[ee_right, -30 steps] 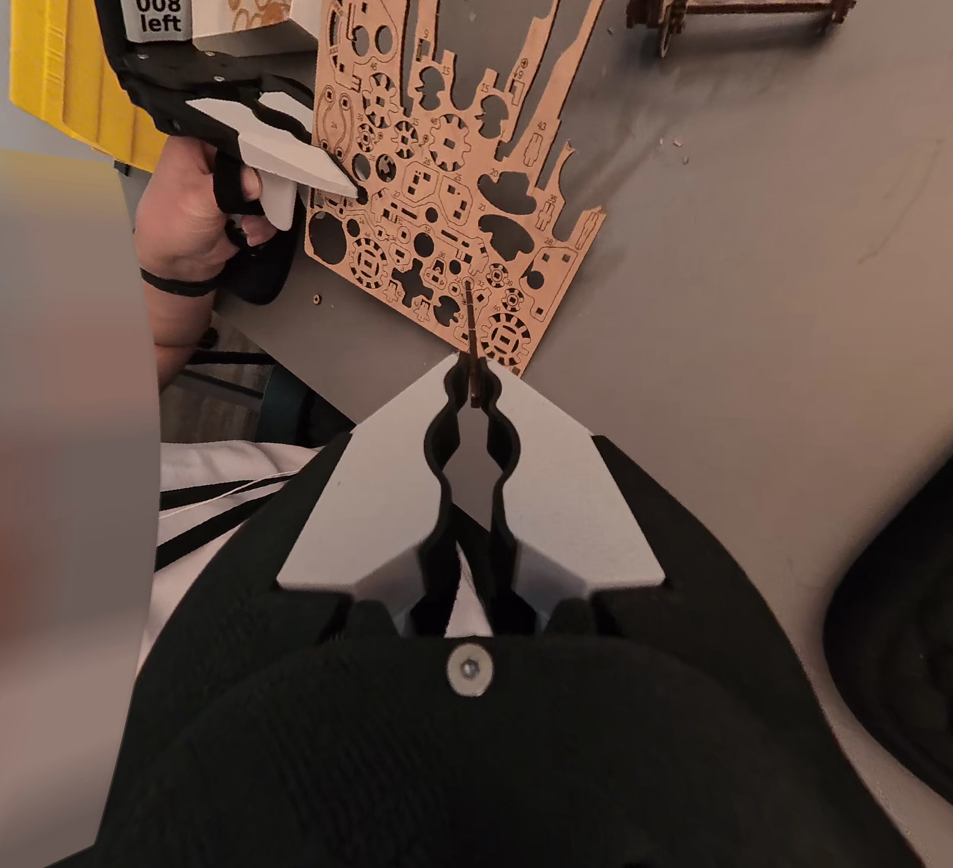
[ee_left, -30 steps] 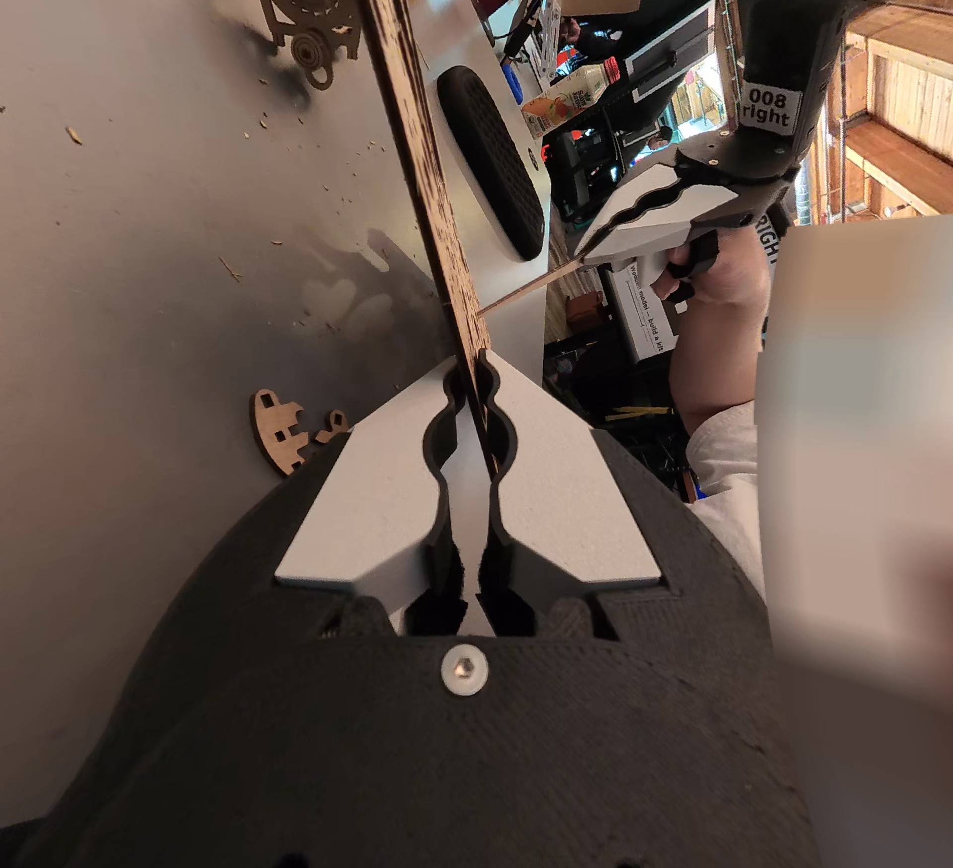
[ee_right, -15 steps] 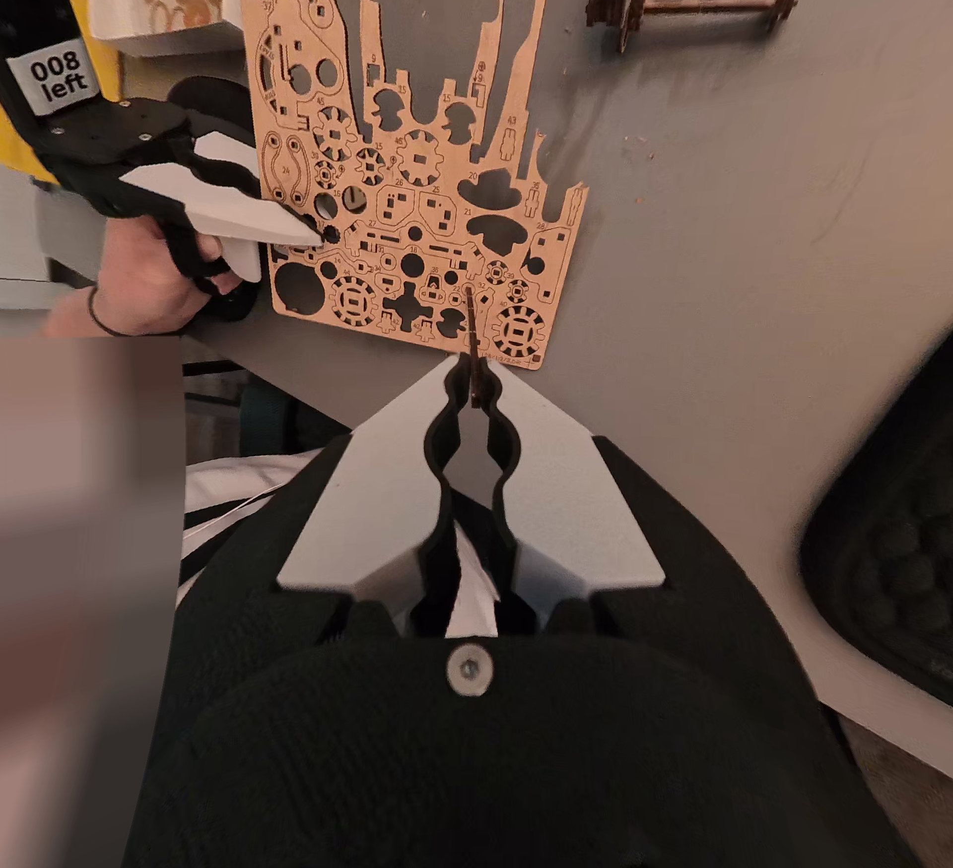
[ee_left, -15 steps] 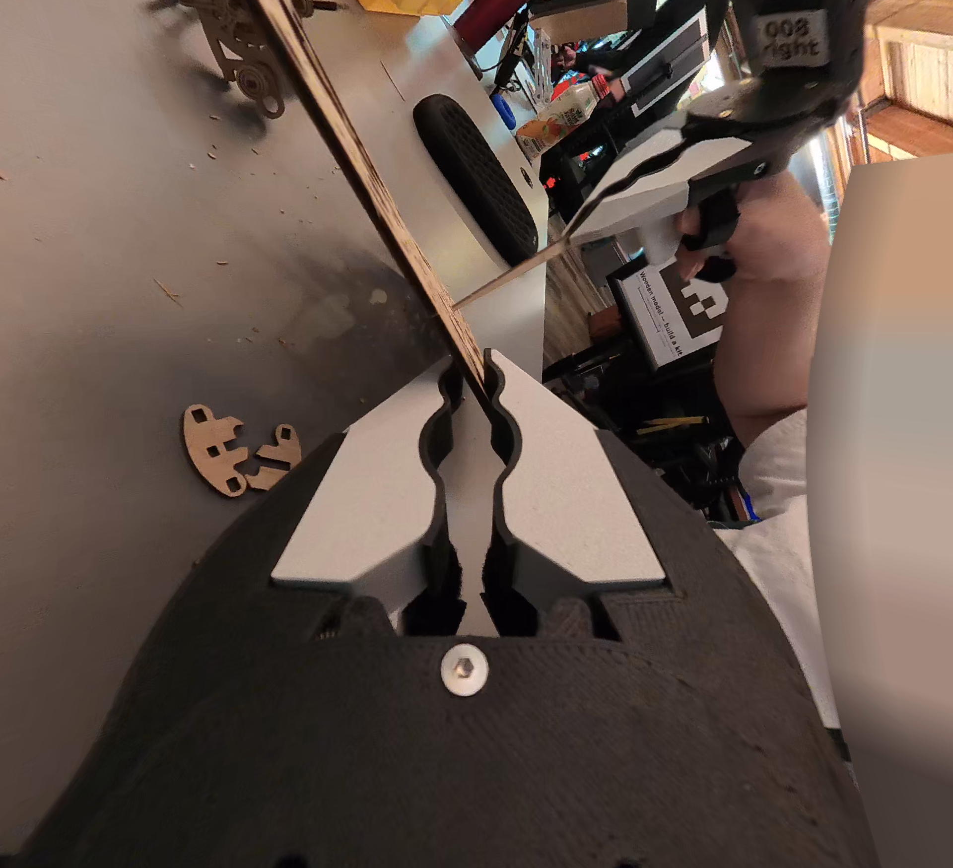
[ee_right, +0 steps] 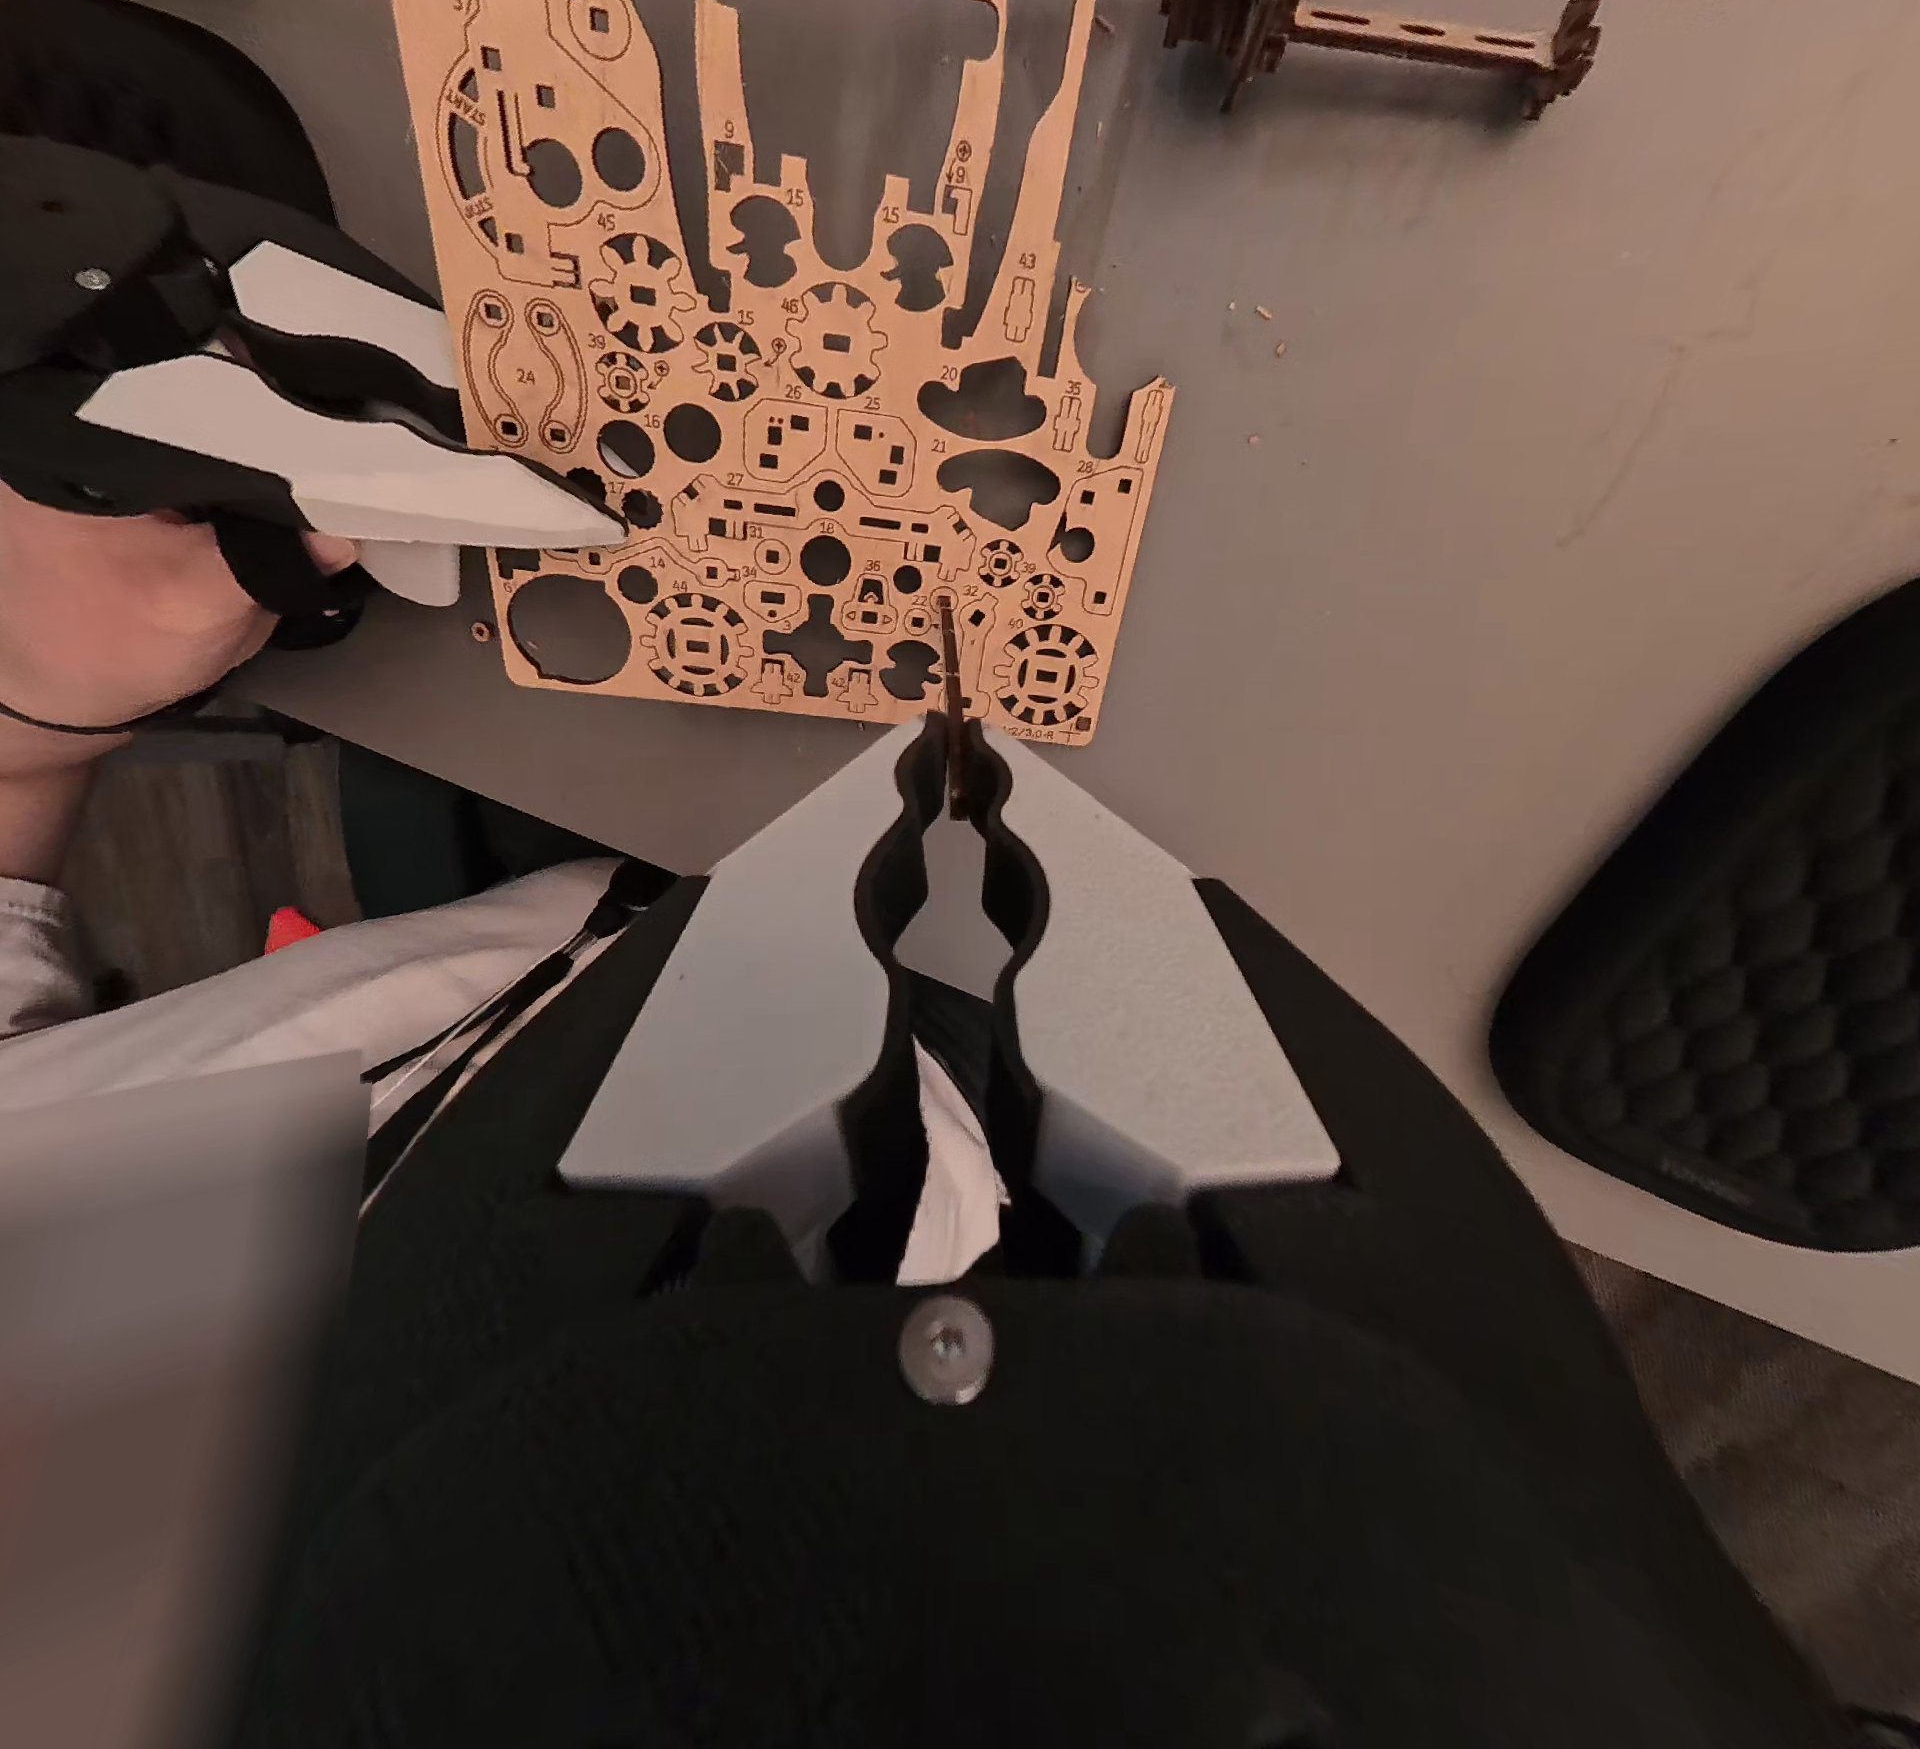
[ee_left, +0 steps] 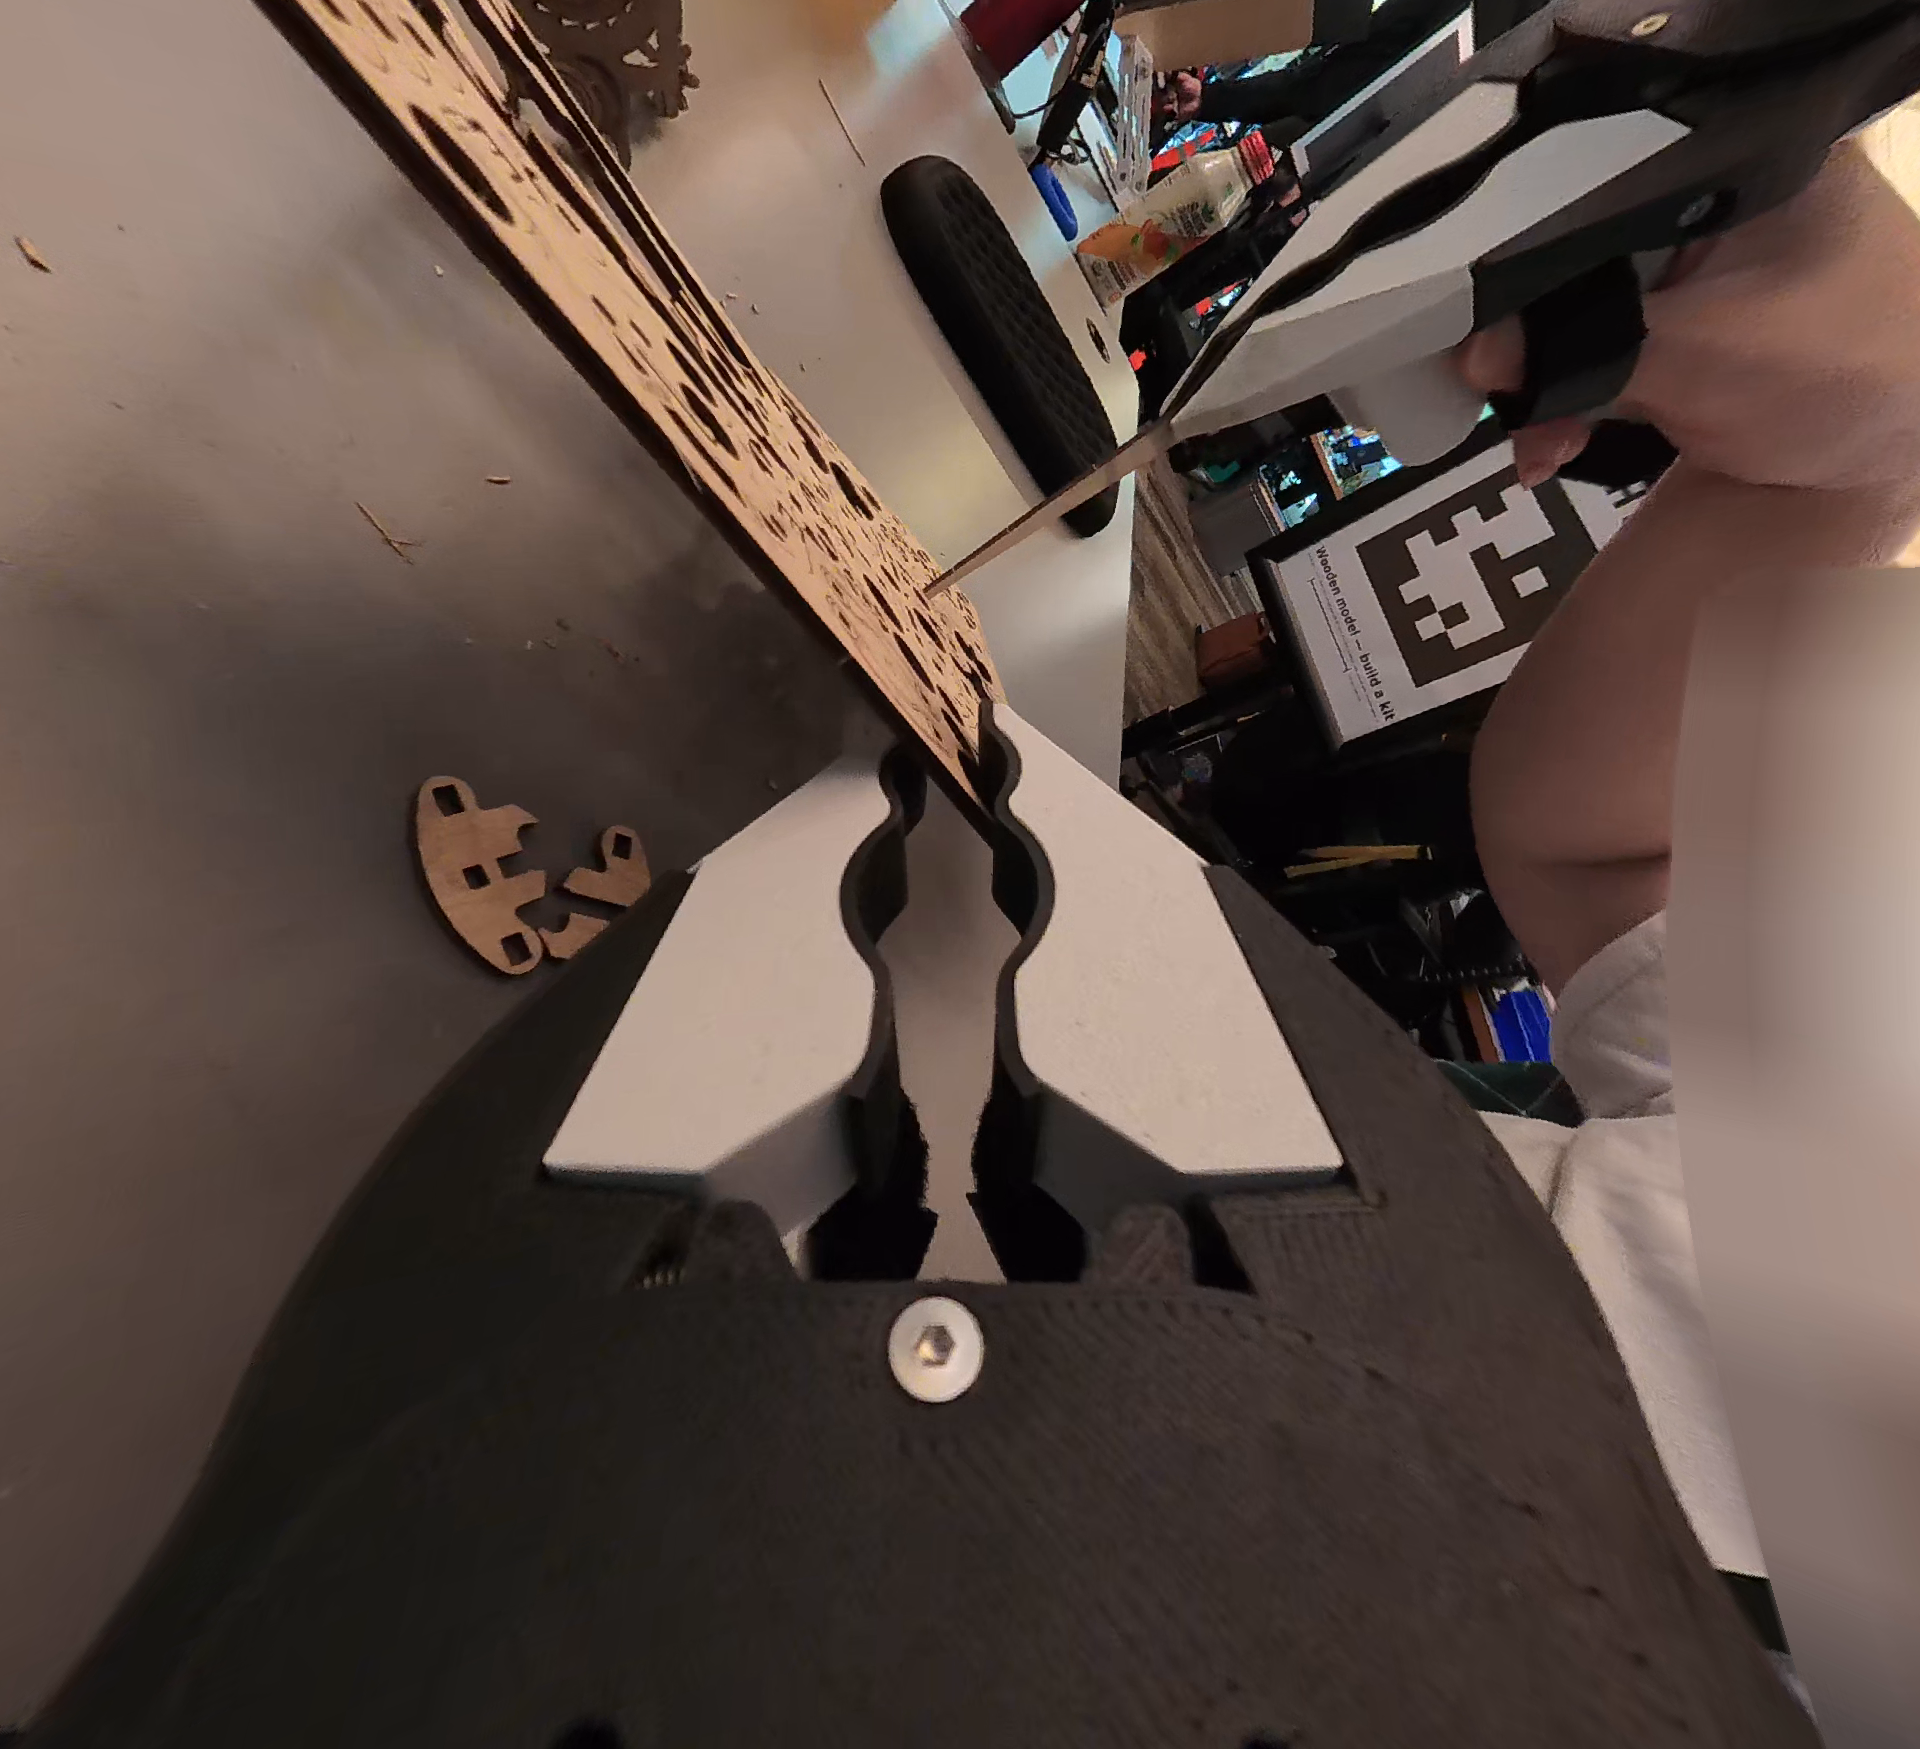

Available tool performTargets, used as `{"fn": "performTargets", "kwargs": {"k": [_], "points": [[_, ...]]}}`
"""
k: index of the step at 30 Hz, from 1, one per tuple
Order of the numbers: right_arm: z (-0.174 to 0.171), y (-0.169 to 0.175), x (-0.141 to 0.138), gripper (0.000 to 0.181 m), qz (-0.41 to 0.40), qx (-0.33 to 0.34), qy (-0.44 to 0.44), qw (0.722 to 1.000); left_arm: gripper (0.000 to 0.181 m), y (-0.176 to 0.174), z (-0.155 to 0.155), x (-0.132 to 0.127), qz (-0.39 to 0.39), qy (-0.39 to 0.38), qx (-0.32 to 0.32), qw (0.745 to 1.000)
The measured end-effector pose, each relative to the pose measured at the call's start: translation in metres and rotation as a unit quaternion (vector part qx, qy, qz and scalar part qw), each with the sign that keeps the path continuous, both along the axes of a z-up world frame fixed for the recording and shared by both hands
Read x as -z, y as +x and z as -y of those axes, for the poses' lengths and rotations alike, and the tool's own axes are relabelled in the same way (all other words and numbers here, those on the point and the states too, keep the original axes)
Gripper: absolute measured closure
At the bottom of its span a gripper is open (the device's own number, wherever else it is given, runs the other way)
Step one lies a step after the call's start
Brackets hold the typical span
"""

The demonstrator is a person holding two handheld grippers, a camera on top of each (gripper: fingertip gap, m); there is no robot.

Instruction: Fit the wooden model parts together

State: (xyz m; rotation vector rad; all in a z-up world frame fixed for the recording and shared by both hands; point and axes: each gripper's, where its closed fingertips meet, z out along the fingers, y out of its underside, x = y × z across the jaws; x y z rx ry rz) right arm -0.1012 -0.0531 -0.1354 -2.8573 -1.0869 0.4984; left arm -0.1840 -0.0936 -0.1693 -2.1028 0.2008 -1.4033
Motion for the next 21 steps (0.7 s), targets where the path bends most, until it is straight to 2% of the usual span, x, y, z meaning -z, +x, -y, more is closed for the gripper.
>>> {"fn": "performTargets", "kwargs": {"k": [7,10,15,21], "points": [[0.000,-0.011,0.001,0.180,0.043,-0.045,0.024,0.998,0.174,0.000,0.000,0.001,0.008,-0.013,0.003,1.000],[0.001,-0.013,0.001,0.180,0.034,-0.062,0.041,0.997,0.174,0.000,0.000,0.001,0.010,-0.015,0.004,1.000],[-0.002,0.000,0.004,0.180,-0.047,-0.016,-0.007,0.999,0.174,0.000,0.001,0.000,0.018,-0.018,0.007,1.000],[-0.006,0.018,0.013,0.181,-0.176,0.019,-0.065,0.982,0.174,0.000,0.000,-0.002,0.030,-0.024,0.009,0.999]]}}
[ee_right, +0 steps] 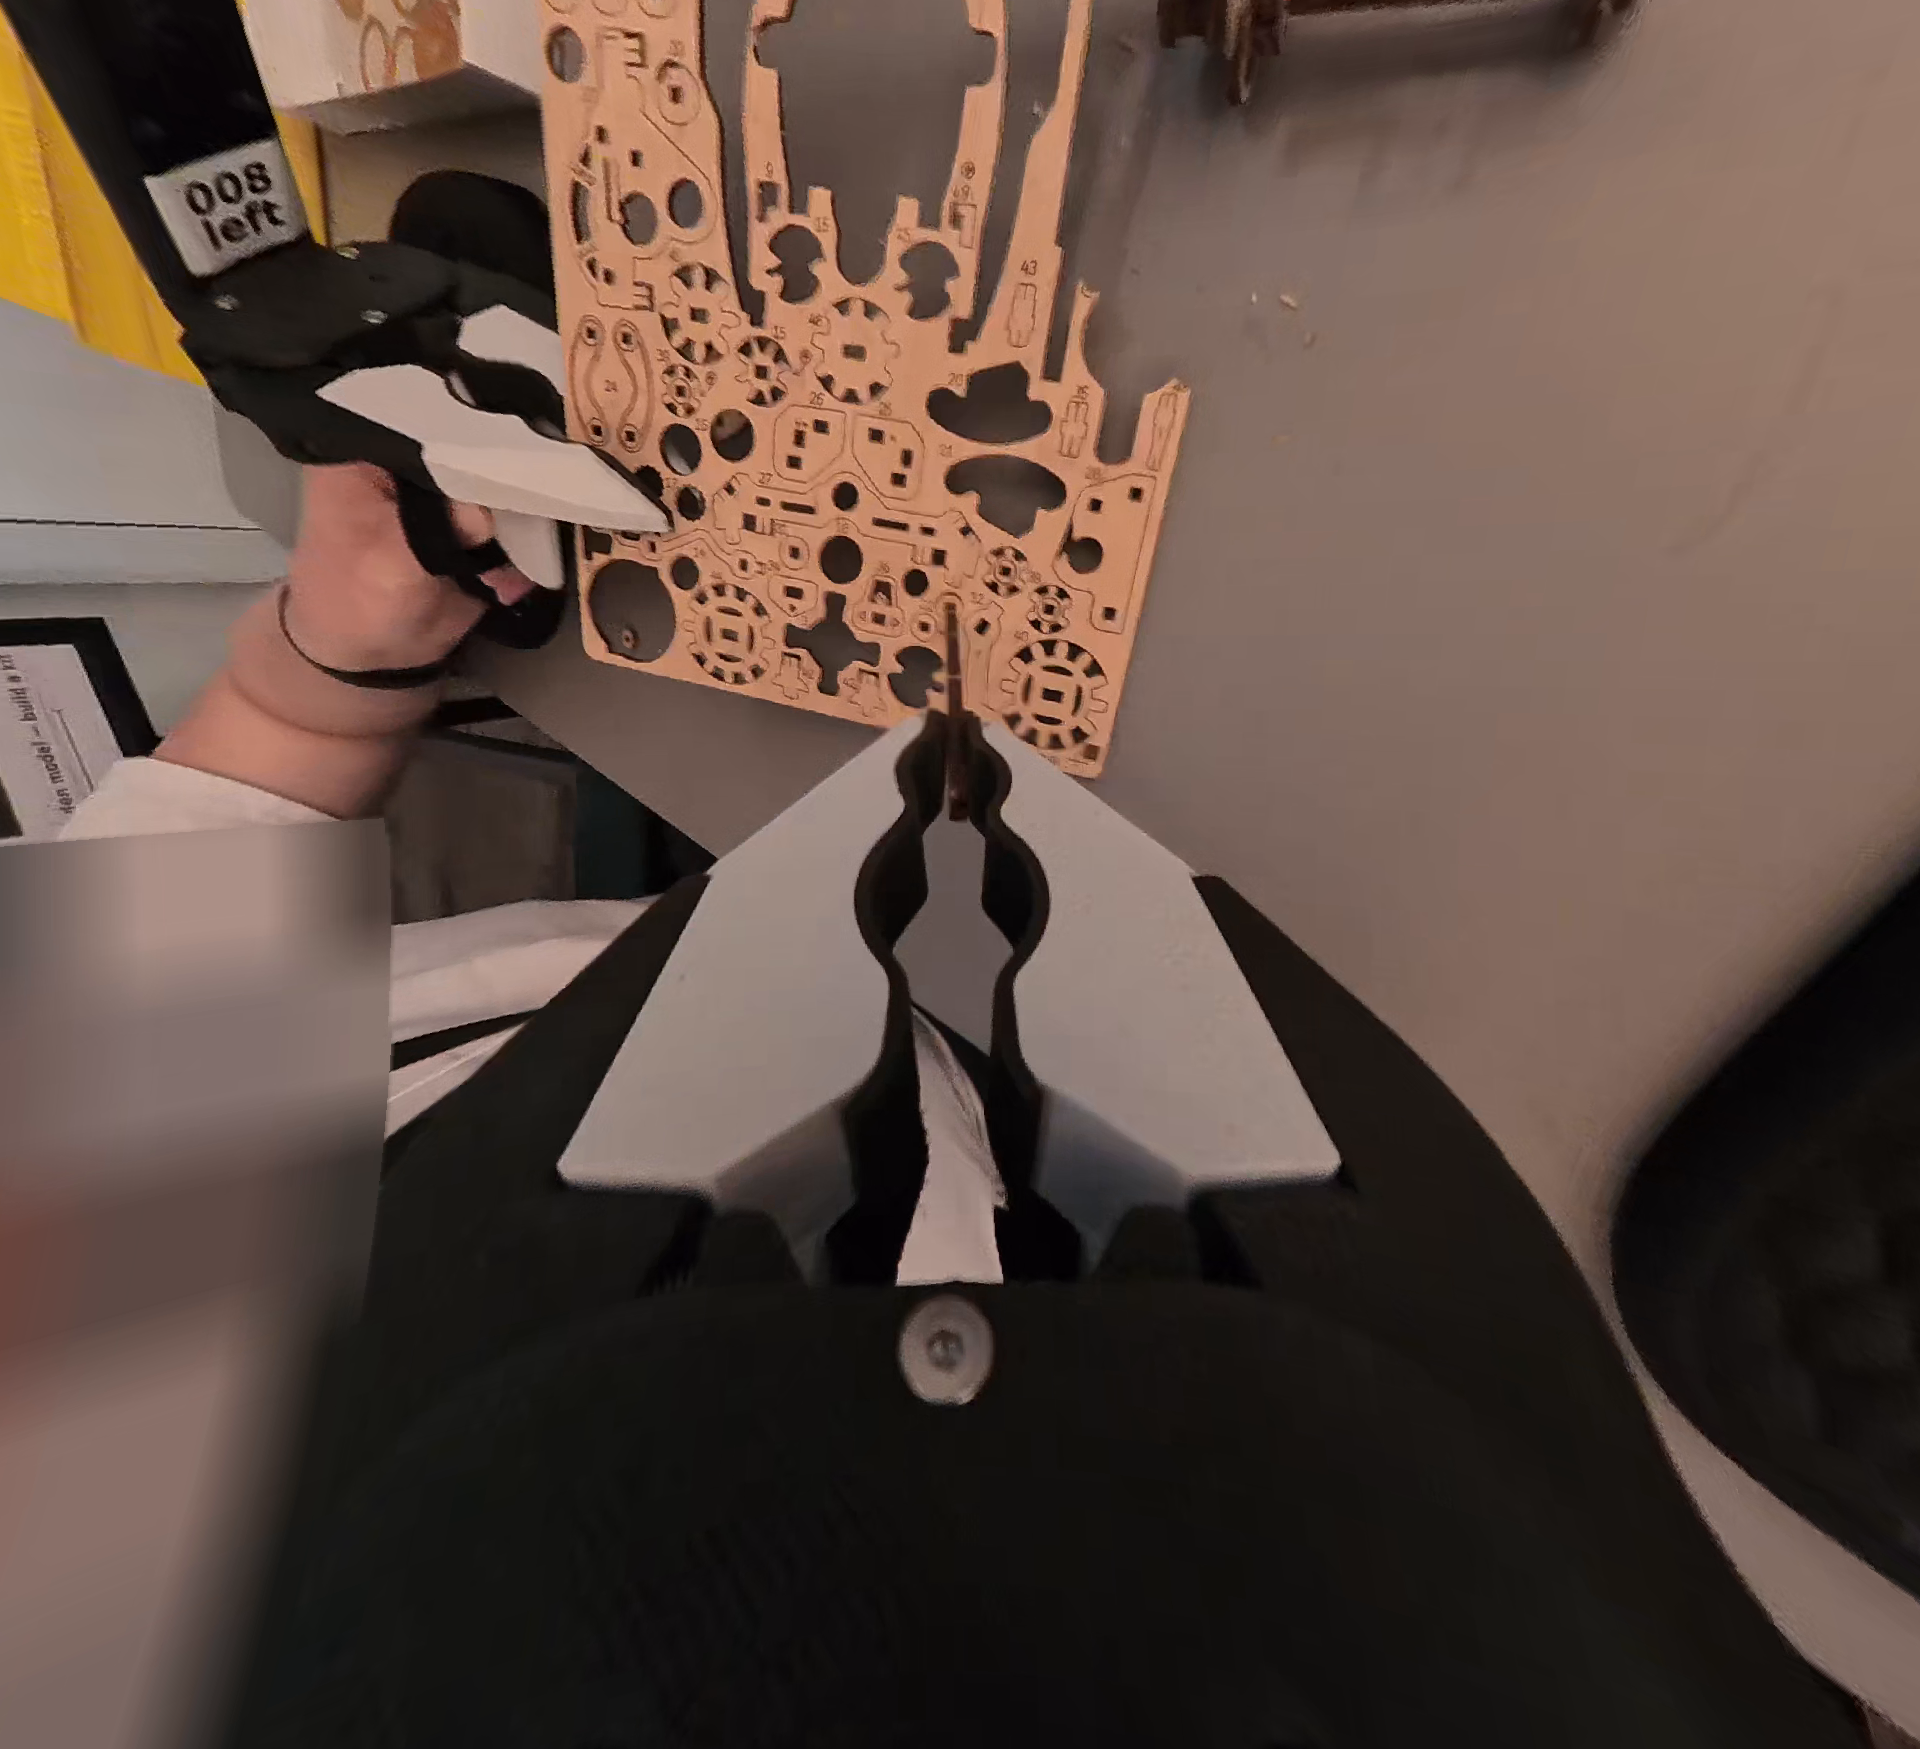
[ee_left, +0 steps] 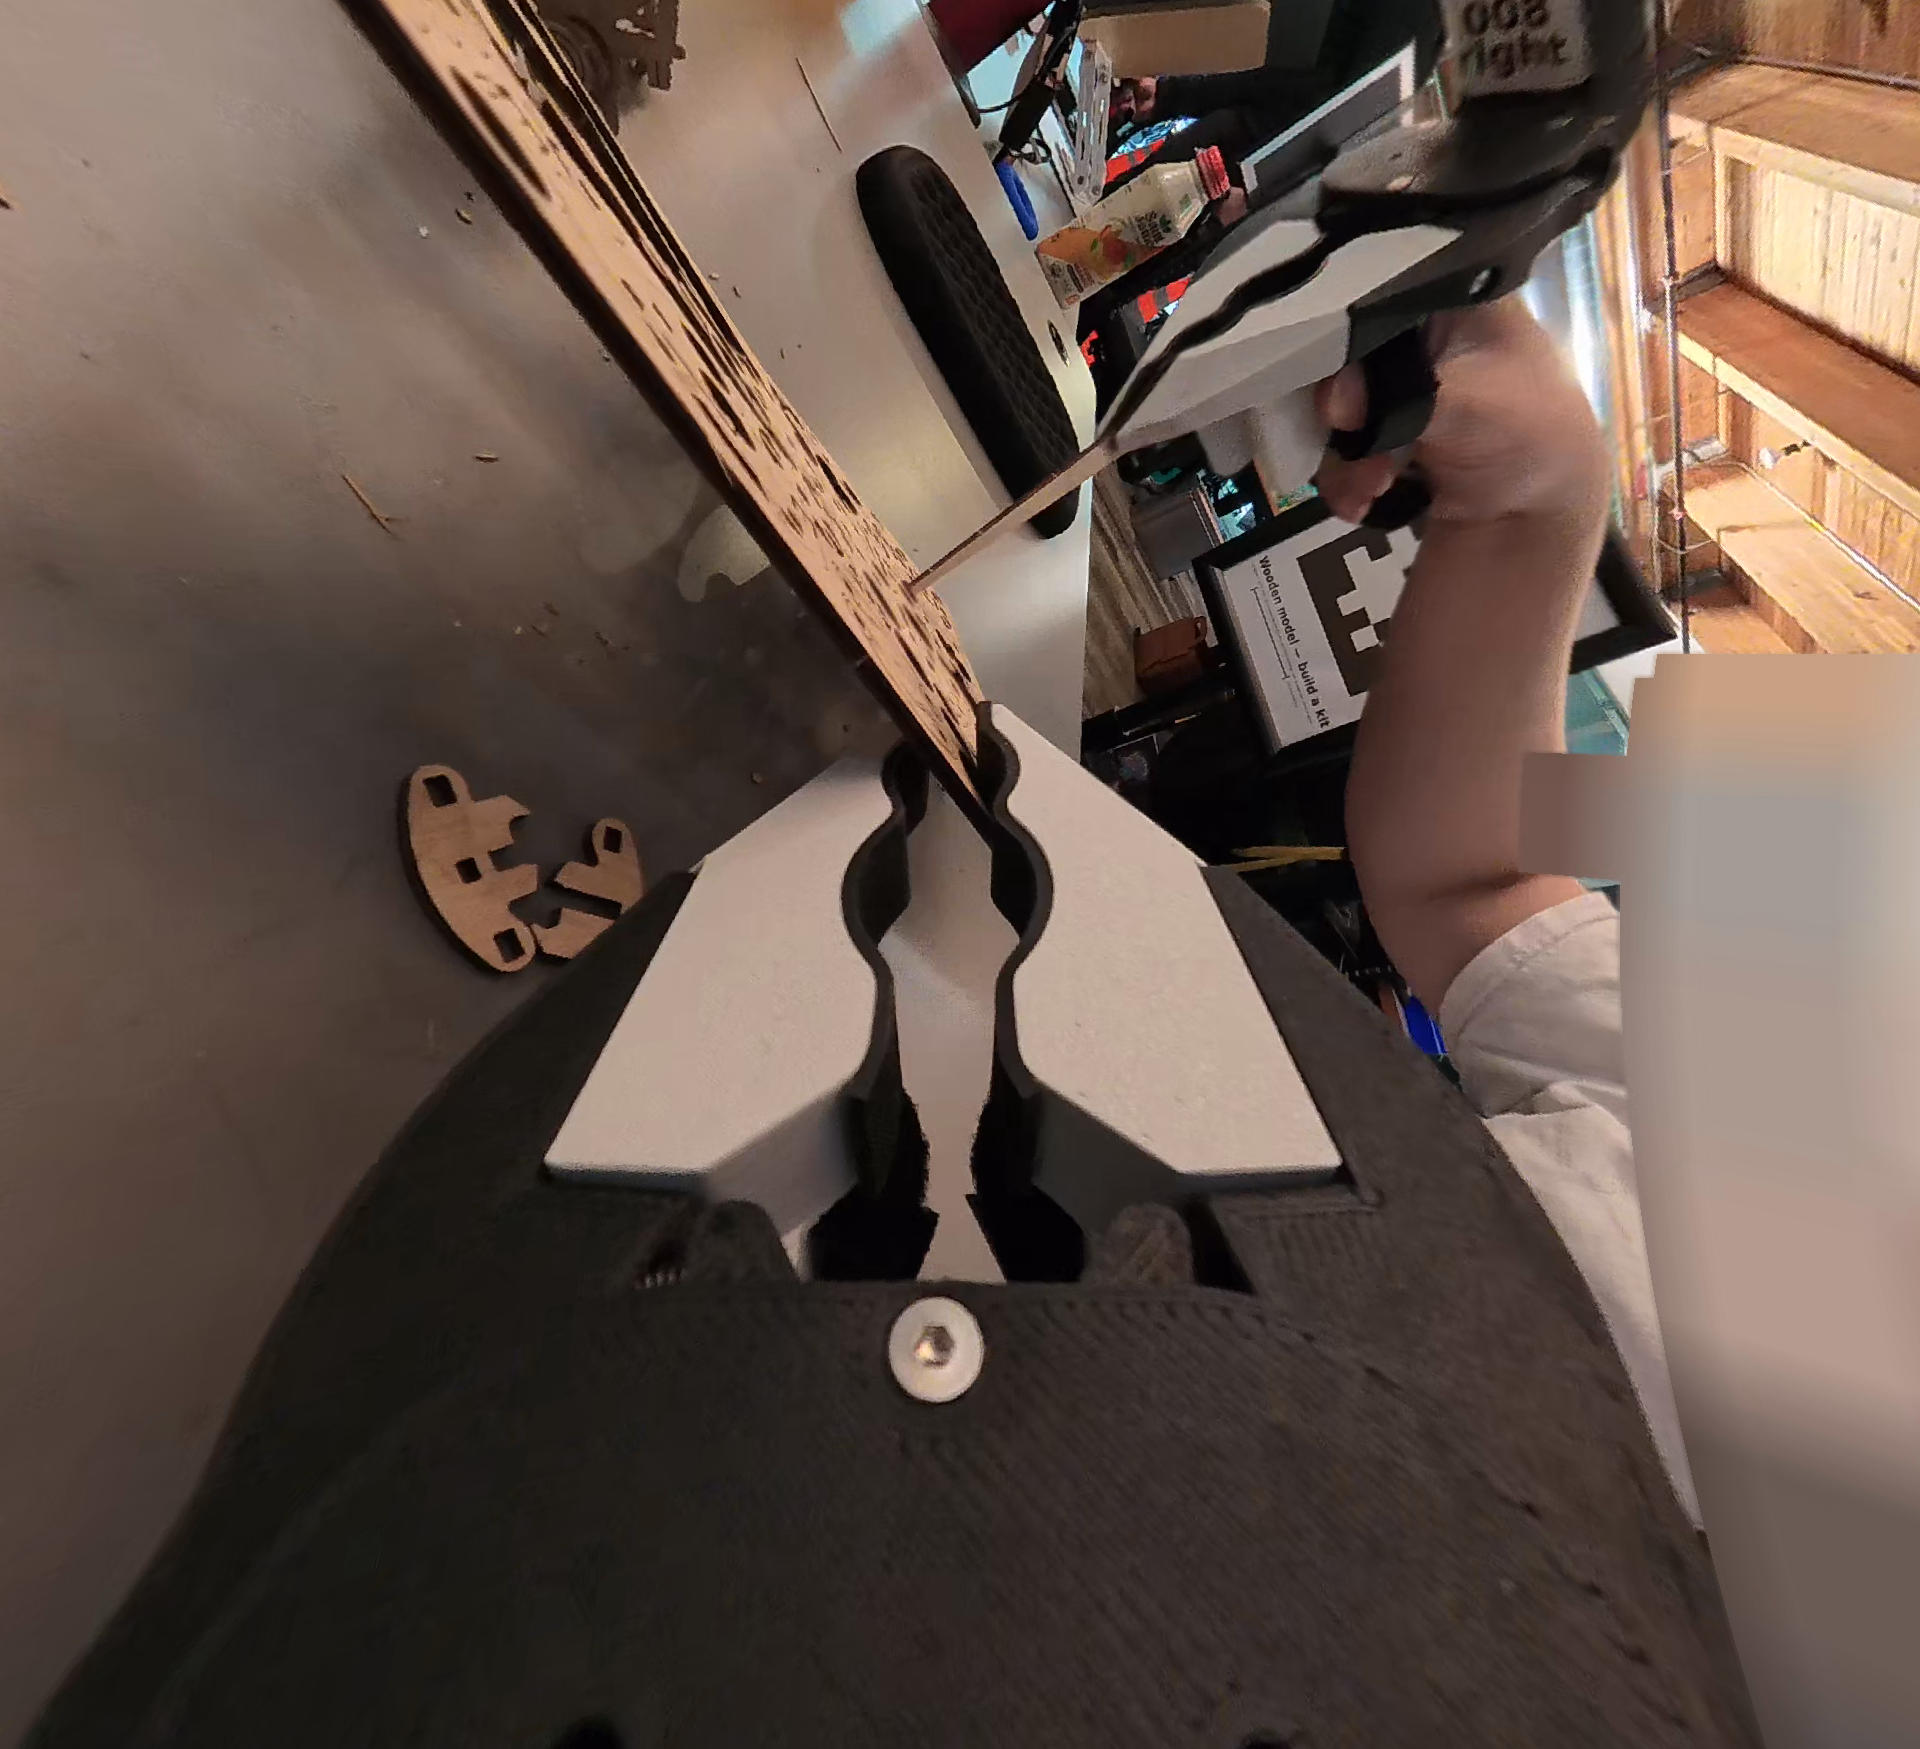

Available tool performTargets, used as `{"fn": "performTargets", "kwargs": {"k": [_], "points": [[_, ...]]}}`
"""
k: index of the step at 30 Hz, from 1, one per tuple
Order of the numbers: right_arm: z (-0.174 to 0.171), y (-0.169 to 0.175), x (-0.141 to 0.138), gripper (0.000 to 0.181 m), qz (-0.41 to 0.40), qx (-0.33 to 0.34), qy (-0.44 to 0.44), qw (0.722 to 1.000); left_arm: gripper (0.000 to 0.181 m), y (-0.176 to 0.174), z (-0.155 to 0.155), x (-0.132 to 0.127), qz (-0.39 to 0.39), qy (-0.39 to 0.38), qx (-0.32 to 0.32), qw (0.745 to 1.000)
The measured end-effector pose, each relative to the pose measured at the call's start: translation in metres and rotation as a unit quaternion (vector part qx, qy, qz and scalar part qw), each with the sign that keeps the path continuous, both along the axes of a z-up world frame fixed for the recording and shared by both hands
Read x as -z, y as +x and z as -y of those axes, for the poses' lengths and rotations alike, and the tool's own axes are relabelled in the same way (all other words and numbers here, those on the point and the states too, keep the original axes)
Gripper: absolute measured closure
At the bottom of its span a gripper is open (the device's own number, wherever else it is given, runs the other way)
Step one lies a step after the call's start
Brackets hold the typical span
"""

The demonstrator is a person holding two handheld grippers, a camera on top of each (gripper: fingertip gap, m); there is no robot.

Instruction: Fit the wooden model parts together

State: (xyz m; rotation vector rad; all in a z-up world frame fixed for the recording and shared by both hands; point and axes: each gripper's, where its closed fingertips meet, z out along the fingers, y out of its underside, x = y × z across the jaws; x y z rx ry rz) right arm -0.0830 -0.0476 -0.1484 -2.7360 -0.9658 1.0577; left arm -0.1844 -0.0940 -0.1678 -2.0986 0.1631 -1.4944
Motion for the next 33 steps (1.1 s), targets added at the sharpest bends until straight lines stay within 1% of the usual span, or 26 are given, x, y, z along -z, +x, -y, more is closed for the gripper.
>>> {"fn": "performTargets", "kwargs": {"k": [3,5,9,12,15,17,20,22,25,27,28,31,33], "points": [[0.005,0.006,0.003,0.180,-0.032,0.006,0.001,0.999,0.174,0.000,-0.001,0.000,0.004,-0.002,0.000,1.000],[0.009,0.006,0.001,0.181,-0.025,-0.004,0.017,1.000,0.175,-0.001,-0.001,-0.001,0.006,0.000,0.000,1.000],[0.012,0.002,-0.002,0.180,0.020,-0.023,0.034,0.999,0.175,-0.001,-0.001,-0.001,0.007,-0.001,0.001,1.000],[0.014,-0.007,-0.007,0.180,0.091,-0.064,0.062,0.992,0.175,-0.001,-0.001,0.000,0.006,-0.003,0.001,1.000],[0.013,-0.025,-0.013,0.180,0.181,-0.121,0.111,0.970,0.175,0.000,0.000,0.001,0.003,-0.003,0.002,1.000],[0.014,-0.035,-0.014,0.180,0.251,-0.167,0.137,0.944,0.175,0.001,0.001,0.001,0.000,-0.002,0.006,1.000],[0.016,-0.048,-0.012,0.180,0.346,-0.222,0.160,0.897,0.175,0.002,0.002,0.003,-0.006,-0.003,0.010,1.000],[0.018,-0.053,-0.010,0.180,0.384,-0.246,0.161,0.875,0.175,0.002,0.002,0.004,-0.004,-0.007,0.012,1.000],[0.020,-0.056,-0.010,0.179,0.400,-0.259,0.149,0.866,0.174,0.003,0.003,0.003,-0.002,-0.006,0.014,1.000],[0.022,-0.052,-0.010,0.179,0.393,-0.270,0.138,0.868,0.175,0.004,0.004,0.003,-0.001,-0.008,0.018,1.000],[0.023,-0.050,-0.011,0.179,0.381,-0.270,0.129,0.875,0.175,0.004,0.005,0.003,0.002,-0.010,0.020,1.000],[0.020,-0.038,-0.013,0.179,0.318,-0.248,0.097,0.910,0.175,0.004,0.005,0.002,0.006,-0.012,0.021,1.000],[0.017,-0.028,-0.014,0.179,0.257,-0.225,0.067,0.937,0.176,0.004,0.005,0.002,0.009,-0.012,0.023,1.000]]}}
